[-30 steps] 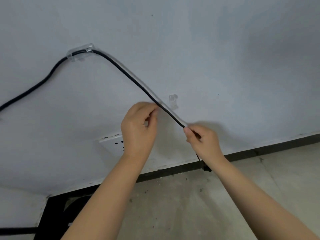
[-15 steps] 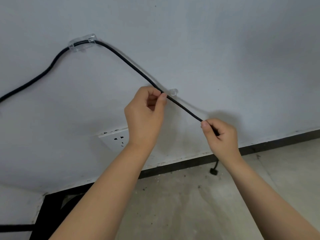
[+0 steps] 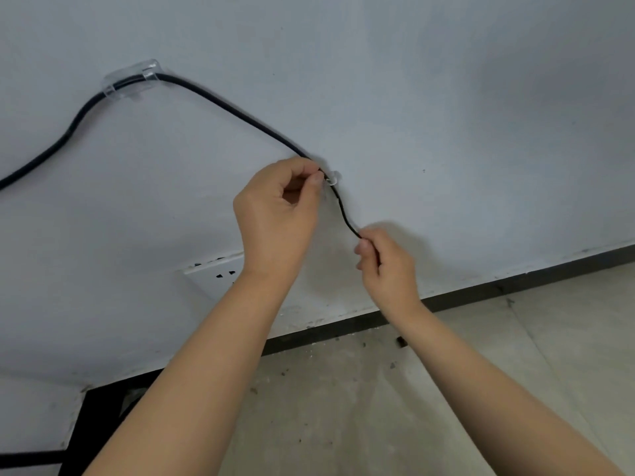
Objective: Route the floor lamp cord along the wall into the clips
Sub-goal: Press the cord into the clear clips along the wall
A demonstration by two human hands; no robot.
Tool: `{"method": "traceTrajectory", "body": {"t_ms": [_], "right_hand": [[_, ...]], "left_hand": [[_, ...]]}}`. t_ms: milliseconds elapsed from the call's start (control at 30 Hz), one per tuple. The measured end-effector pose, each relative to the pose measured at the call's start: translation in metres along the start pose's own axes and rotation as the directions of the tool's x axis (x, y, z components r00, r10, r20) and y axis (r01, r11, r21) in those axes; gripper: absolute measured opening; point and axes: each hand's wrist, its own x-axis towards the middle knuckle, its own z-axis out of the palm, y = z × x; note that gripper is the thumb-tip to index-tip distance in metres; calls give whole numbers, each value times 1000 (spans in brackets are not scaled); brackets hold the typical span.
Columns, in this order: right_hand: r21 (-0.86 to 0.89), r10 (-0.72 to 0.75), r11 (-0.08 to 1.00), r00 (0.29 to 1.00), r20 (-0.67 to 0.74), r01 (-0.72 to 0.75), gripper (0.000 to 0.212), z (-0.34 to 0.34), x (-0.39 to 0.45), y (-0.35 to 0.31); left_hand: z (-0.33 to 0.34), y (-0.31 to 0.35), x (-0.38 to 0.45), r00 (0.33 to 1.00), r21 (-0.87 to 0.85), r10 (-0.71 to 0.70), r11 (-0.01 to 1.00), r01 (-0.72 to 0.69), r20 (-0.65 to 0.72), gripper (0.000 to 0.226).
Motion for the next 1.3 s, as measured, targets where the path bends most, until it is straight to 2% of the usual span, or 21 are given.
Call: {"method": "traceTrajectory", "body": {"t_ms": [100, 233, 367, 433, 500, 667, 800, 967, 1067, 1133, 1167, 1233, 1300], "right_hand": [[39, 42, 998, 999, -8, -42, 14, 18, -5, 0], [47, 94, 994, 990, 109, -100, 9, 35, -15, -5], [82, 223, 969, 967, 120, -233, 2, 36, -7, -7], [84, 264, 958, 957, 123, -275, 9, 28, 1, -7], [60, 287, 951, 937, 197, -304, 17, 25, 3, -9], [63, 373, 898, 830, 415, -435, 31, 25, 0, -14], [129, 439, 825, 768, 467, -550, 27, 31, -10, -18], [-35, 515, 787, 625, 587, -615, 27, 49, -33, -17], [68, 523, 715, 597, 609, -695, 29, 60, -34, -18], [144, 518, 677, 606, 604, -722, 29, 64, -31, -16], [137, 510, 703, 629, 586, -698, 28, 66, -32, -13], [23, 496, 804, 692, 525, -594, 27, 70, -37, -4], [-82, 492, 850, 730, 474, -520, 25, 77, -44, 6]], "left_hand": [[-8, -1, 3, 996, 35, 29, 999, -32, 86, 25], [-25, -15, 0, 989, 121, 38, 991, -56, 142, 20], [-46, -51, -20, 991, 169, -79, 984, 59, 112, 21], [-52, -73, -36, 983, 198, -149, 972, 126, 103, 21], [-57, -98, -60, 969, 253, -222, 949, 189, 105, 18], [-59, -150, -118, 893, 304, -398, 895, 327, 212, 19], [-52, -171, -139, 846, 239, -431, 898, 369, 315, 24], [-38, -185, -144, 743, 244, -457, 890, 386, 489, 38], [-37, -192, -149, 736, 222, -463, 886, 408, 494, 31], [-44, -197, -151, 747, 160, -480, 872, 462, 459, 21], [-48, -200, -151, 759, 143, -485, 869, 473, 435, 20], [-55, -208, -151, 794, 176, -464, 885, 430, 393, 20], [-59, -215, -154, 807, 231, -443, 896, 380, 390, 20]]}}
